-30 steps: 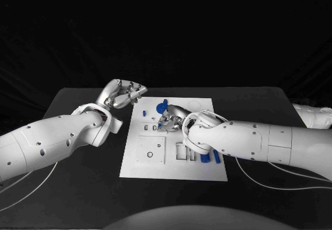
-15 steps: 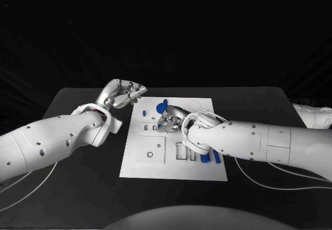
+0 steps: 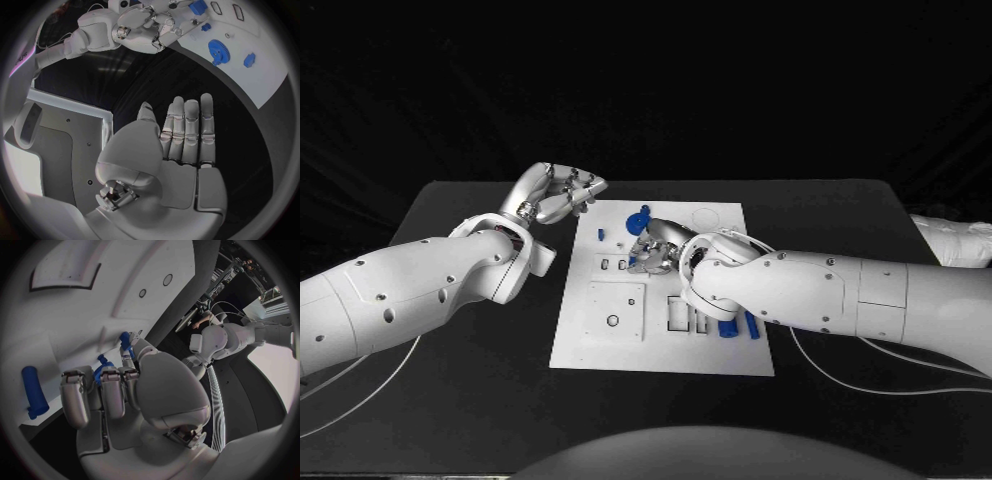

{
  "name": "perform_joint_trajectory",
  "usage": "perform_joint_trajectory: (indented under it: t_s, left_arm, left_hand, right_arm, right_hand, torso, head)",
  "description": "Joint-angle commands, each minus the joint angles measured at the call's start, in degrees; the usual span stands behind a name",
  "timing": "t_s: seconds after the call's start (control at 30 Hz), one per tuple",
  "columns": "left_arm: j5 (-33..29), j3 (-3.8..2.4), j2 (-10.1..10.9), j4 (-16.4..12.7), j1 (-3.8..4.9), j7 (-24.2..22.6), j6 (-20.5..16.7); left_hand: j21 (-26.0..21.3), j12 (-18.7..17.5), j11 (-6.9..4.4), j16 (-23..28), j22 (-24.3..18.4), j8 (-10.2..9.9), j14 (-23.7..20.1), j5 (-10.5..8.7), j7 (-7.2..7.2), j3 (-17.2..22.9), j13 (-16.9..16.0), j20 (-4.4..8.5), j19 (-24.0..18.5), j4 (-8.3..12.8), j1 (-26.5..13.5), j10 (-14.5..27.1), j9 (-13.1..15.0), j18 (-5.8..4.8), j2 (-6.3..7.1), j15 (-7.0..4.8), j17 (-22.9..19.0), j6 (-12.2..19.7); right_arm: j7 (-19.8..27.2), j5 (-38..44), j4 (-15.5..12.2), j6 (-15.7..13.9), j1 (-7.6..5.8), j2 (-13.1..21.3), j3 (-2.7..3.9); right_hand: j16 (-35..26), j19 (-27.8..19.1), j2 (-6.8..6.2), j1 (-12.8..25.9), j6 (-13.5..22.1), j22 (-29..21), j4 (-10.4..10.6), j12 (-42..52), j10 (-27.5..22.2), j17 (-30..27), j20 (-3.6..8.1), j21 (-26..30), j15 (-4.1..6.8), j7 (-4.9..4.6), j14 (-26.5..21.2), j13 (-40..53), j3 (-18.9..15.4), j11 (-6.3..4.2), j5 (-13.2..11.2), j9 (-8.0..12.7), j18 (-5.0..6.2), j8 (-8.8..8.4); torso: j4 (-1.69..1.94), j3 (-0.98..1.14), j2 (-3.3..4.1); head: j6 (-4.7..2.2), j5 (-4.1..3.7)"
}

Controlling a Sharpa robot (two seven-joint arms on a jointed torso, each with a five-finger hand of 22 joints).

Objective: Assemble the parts on the task board

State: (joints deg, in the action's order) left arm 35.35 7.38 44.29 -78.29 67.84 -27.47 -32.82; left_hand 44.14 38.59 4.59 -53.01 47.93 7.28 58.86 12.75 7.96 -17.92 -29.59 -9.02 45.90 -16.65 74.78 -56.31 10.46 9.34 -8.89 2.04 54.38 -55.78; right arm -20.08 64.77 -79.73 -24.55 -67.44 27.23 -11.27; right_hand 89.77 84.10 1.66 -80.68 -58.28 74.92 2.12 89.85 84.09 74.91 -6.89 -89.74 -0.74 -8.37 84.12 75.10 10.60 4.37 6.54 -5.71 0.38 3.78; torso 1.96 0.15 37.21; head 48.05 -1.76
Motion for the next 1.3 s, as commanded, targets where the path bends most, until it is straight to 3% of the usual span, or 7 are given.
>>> perform_joint_trajectory:
  t_s: [0.03, 0.47, 1.0, 1.3]
  left_arm:
    - [0.17, -0.05, -0.08, -0.08, 0.09, -0.37, -0.09]
    - [0.18, -0.05, -0.2, 0.06, 0.09, -0.35, -0.02]
    - [0.18, -0.05, -0.23, 0.35, 0.09, -0.28, 0.06]
    - [0.18, -0.05, -0.12, 0.35, 0.08, -0.29, 0.09]
  left_hand:
    - [-0.23, -0.31, -0.09, 0.36, -0.09, 0.07, 0.52, 0.21, -0.05, -0.36, 0.1, 0.02, 0.42, 0.0, 0.55, -0.11, 0.07, 0.95, -0.23, 0.0, -0.09, 0.24]
    - [-0.33, -0.31, -0.1, 0.34, -0.09, 0.09, 0.59, 0.22, -0.06, -0.35, 0.18, 0.03, 0.49, 0.0, 0.65, -0.14, 0.1, 0.95, -0.31, 0.0, -0.1, 0.21]
    - [-0.38, -0.31, -0.11, 0.35, -0.09, 0.13, 0.61, 0.23, -0.08, -0.34, 0.22, 0.03, 0.52, 0.01, 0.73, -0.15, 0.12, 0.95, -0.34, -0.01, -0.11, 0.15]
    - [-0.41, -0.31, -0.12, 0.42, -0.09, 0.13, 0.56, 0.23, -0.08, -0.35, 0.24, 0.03, 0.54, 0.01, 0.75, -0.15, 0.13, 0.95, -0.34, -0.01, -0.18, 0.13]
  right_arm:
    - [-0.02, 0.67, -0.03, 1.07, 0.08, -0.02, -0.03]
    - [-0.08, 0.71, -0.35, 1.4, 0.15, 0.21, -0.05]
    - [-0.29, 0.69, -0.91, 1.15, 0.3, 0.73, -0.07]
    - [0.48, 0.66, -2.19, -0.89, 0.32, 2.05, -0.07]
  right_hand:
    - [0.23, 5.9, 0.06, 0.32, 0.76, 15.08, -0.28, 0.15, 5.91, 15.09, -0.52, -0.26, -0.51, -0.2, 5.88, 14.9, -0.11, 0.46, -0.09, 0.23, -0.38, -0.34]
    - [0.23, 5.9, -0.34, 0.4, 3.62, 15.08, -0.5, 0.15, 5.91, 15.09, -1.11, -0.26, -1.22, -0.85, 5.88, 14.9, -0.26, 1.05, -0.33, 0.95, -0.38, -0.31]
    - [0.23, 5.9, -0.68, 0.6, 4.34, 15.08, -0.52, 0.15, 5.91, 15.09, -1.3, -0.26, -1.4, -1.05, 5.88, 14.9, -0.49, 1.22, -0.56, 1.1, -0.38, -0.27]
    - [0.23, 5.9, -3.07, 3.15, 14.09, 15.08, 0.02, 0.15, 5.91, 15.09, -1.81, -0.26, -1.66, -1.64, 5.88, 14.9, -3.17, 1.03, -1.59, 2.06, -0.38, -0.24]
  torso:
    - [0.01, 0.01, -0.03]
    - [0.02, -0.01, -0.02]
    - [0.03, 0.02, -0.02]
    - [-0.01, 0.01, -0.01]
  head:
    - [0.01, -0.08]
    - [-0.09, -0.09]
    - [-0.26, -0.16]
    - [-0.38, -0.02]
